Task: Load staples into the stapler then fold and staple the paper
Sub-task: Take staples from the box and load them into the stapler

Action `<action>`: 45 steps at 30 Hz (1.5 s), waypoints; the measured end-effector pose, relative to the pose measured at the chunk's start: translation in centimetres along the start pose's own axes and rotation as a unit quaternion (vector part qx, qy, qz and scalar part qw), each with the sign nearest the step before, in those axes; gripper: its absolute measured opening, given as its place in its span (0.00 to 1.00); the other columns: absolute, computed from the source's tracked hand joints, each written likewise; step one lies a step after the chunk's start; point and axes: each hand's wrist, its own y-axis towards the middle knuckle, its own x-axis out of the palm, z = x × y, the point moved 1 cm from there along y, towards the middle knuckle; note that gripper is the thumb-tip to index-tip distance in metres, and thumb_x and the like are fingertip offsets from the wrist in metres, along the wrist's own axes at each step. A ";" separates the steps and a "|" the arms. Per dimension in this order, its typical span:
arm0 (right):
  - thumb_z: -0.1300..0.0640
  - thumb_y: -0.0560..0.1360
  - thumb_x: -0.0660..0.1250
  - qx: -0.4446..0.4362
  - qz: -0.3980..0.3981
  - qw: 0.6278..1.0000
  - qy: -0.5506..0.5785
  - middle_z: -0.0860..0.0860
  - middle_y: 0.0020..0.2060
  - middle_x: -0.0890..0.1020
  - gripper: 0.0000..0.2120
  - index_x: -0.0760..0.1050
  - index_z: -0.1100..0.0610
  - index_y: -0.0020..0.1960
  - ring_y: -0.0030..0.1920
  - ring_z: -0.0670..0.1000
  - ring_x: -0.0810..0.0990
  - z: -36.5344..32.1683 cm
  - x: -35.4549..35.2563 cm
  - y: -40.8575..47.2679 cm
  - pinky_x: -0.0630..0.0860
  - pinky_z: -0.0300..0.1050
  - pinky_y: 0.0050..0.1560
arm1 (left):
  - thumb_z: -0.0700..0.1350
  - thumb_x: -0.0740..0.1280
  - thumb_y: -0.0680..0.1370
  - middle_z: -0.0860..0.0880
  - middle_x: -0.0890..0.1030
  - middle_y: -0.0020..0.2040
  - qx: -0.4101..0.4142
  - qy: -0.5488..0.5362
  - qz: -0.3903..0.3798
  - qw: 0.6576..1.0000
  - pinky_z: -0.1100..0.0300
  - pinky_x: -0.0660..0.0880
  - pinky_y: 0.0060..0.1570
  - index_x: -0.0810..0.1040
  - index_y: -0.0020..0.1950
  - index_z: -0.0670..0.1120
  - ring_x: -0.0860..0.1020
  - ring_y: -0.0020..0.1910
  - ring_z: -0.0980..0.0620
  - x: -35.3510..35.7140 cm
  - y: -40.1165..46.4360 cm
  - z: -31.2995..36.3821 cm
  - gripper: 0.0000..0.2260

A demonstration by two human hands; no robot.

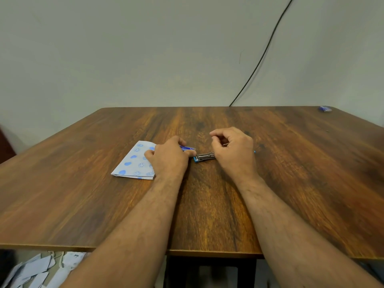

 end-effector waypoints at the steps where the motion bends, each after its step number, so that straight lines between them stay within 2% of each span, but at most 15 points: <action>1: 0.62 0.76 0.70 0.001 -0.005 1.000 -0.002 0.47 0.45 0.84 0.07 0.85 0.55 0.50 0.44 0.42 0.81 0.0 0.0 0.0 0.76 0.31 0.47 | 0.61 0.71 0.74 0.51 0.84 0.51 0.006 0.009 -0.016 1.000 0.47 0.59 0.60 0.79 0.55 0.58 0.77 0.59 0.48 0.0 0.1 0.1 0.13; 4: 0.62 0.76 0.69 0.002 -0.020 1.000 -0.008 0.47 0.46 0.84 0.07 0.85 0.55 0.52 0.45 0.41 0.80 0.0 0.1 0.0 0.73 0.26 0.47 | 0.59 0.68 0.78 0.51 0.82 0.61 0.021 0.009 -0.054 0.998 0.46 0.57 0.65 0.77 0.66 0.58 0.75 0.64 0.48 0.0 0.0 0.5 0.17; 8: 0.63 0.76 0.70 0.012 -0.021 1.000 0.004 0.47 0.45 0.84 0.08 0.85 0.54 0.51 0.44 0.42 0.81 0.1 0.2 -0.1 0.75 0.28 0.46 | 0.61 0.69 0.76 0.51 0.82 0.63 0.030 0.010 -0.045 0.998 0.48 0.57 0.63 0.75 0.69 0.58 0.74 0.66 0.48 0.1 0.1 0.3 0.22; 12: 0.63 0.75 0.71 0.011 -0.011 1.000 0.015 0.47 0.44 0.84 0.07 0.85 0.54 0.49 0.42 0.42 0.81 0.3 0.3 0.0 0.77 0.33 0.46 | 0.58 0.66 0.79 0.51 0.82 0.62 0.032 0.024 -0.044 0.998 0.49 0.58 0.63 0.77 0.68 0.55 0.74 0.65 0.48 0.0 -0.1 0.5 0.19; 14: 0.61 0.75 0.72 0.024 -0.016 0.999 0.021 0.46 0.44 0.84 0.06 0.85 0.54 0.50 0.43 0.43 0.81 0.5 0.4 0.0 0.80 0.38 0.48 | 0.54 0.64 0.81 0.51 0.83 0.62 0.047 -0.004 -0.011 0.999 0.49 0.59 0.64 0.79 0.66 0.55 0.74 0.65 0.49 -0.2 -0.1 0.7 0.14; 16: 0.60 0.76 0.72 0.058 -0.025 0.996 0.055 0.45 0.43 0.84 0.06 0.85 0.54 0.51 0.43 0.45 0.84 0.6 0.6 0.0 0.83 0.46 0.48 | 0.48 0.65 0.81 0.54 0.84 0.59 0.104 -0.105 0.028 0.989 0.50 0.66 0.66 0.81 0.62 0.56 0.77 0.63 0.52 -0.6 -0.3 1.1 0.11; 17: 0.60 0.76 0.72 0.078 -0.030 0.994 0.077 0.45 0.43 0.85 0.06 0.85 0.53 0.52 0.42 0.46 0.85 0.6 0.6 0.0 0.84 0.48 0.46 | 0.45 0.66 0.81 0.55 0.84 0.57 0.139 -0.175 0.017 0.975 0.51 0.71 0.65 0.81 0.61 0.55 0.79 0.60 0.55 -0.8 -0.6 1.3 0.11; 19: 0.61 0.77 0.72 0.108 -0.045 0.987 0.114 0.45 0.43 0.85 0.08 0.83 0.53 0.54 0.38 0.46 0.86 0.4 0.3 0.0 0.84 0.43 0.41 | 0.40 0.69 0.78 0.57 0.84 0.55 0.196 -0.253 -0.046 0.946 0.57 0.77 0.60 0.81 0.62 0.54 0.80 0.55 0.61 -1.0 -1.6 1.8 0.14; 21: 0.64 0.77 0.72 0.139 -0.057 0.974 0.168 0.49 0.41 0.86 0.09 0.80 0.54 0.55 0.35 0.46 0.86 0.0 -0.2 0.0 0.82 0.38 0.34 | 0.39 0.71 0.77 0.58 0.84 0.54 0.222 -0.268 -0.078 0.934 0.62 0.78 0.59 0.80 0.64 0.55 0.81 0.54 0.64 -0.8 -2.0 1.9 0.17; 25: 0.66 0.77 0.70 0.188 -0.070 0.950 0.240 0.52 0.35 0.86 0.10 0.75 0.55 0.55 0.29 0.50 0.84 -0.1 -0.4 0.1 0.82 0.45 0.29 | 0.38 0.71 0.77 0.61 0.85 0.47 0.211 -0.307 -0.065 0.926 0.60 0.79 0.57 0.83 0.54 0.56 0.82 0.50 0.64 -0.9 -1.6 1.7 0.13; 27: 0.67 0.78 0.69 0.216 -0.089 0.931 0.281 0.53 0.34 0.86 0.10 0.75 0.54 0.53 0.29 0.50 0.83 0.0 -0.3 0.3 0.82 0.43 0.29 | 0.39 0.71 0.77 0.60 0.85 0.45 0.200 -0.317 -0.059 0.925 0.60 0.79 0.56 0.84 0.49 0.56 0.82 0.49 0.63 -0.9 -1.4 1.6 0.11; 31: 0.67 0.79 0.67 0.254 -0.124 0.889 0.360 0.53 0.31 0.84 0.05 0.76 0.58 0.51 0.28 0.48 0.81 0.1 -0.1 0.4 0.79 0.39 0.27 | 0.40 0.71 0.77 0.58 0.86 0.43 0.192 -0.337 -0.049 0.921 0.65 0.78 0.50 0.86 0.47 0.54 0.82 0.47 0.61 -0.7 -1.2 1.5 0.09; 34: 0.67 0.79 0.67 0.262 -0.126 0.875 0.388 0.54 0.32 0.84 0.05 0.77 0.59 0.52 0.29 0.49 0.81 0.2 -0.1 0.5 0.80 0.39 0.28 | 0.41 0.71 0.77 0.57 0.86 0.43 0.180 -0.361 -0.048 0.914 0.67 0.77 0.47 0.87 0.48 0.52 0.83 0.46 0.60 -0.6 -1.1 1.4 0.06; 39: 0.64 0.79 0.68 0.222 -0.151 0.910 0.315 0.59 0.42 0.86 0.07 0.79 0.56 0.55 0.32 0.52 0.83 0.2 -0.2 0.3 0.80 0.43 0.29 | 0.45 0.72 0.77 0.54 0.87 0.42 0.139 -0.410 -0.073 0.899 0.62 0.79 0.46 0.86 0.49 0.51 0.84 0.45 0.57 -0.7 -1.0 1.3 0.04; 45: 0.61 0.78 0.70 0.149 -0.114 0.953 0.238 0.52 0.38 0.86 0.05 0.82 0.53 0.52 0.28 0.48 0.81 0.0 -0.2 0.0 0.77 0.39 0.26 | 0.43 0.71 0.78 0.51 0.86 0.42 0.118 -0.429 -0.079 0.892 0.56 0.80 0.45 0.85 0.44 0.54 0.84 0.46 0.49 -0.4 -0.7 1.2 0.07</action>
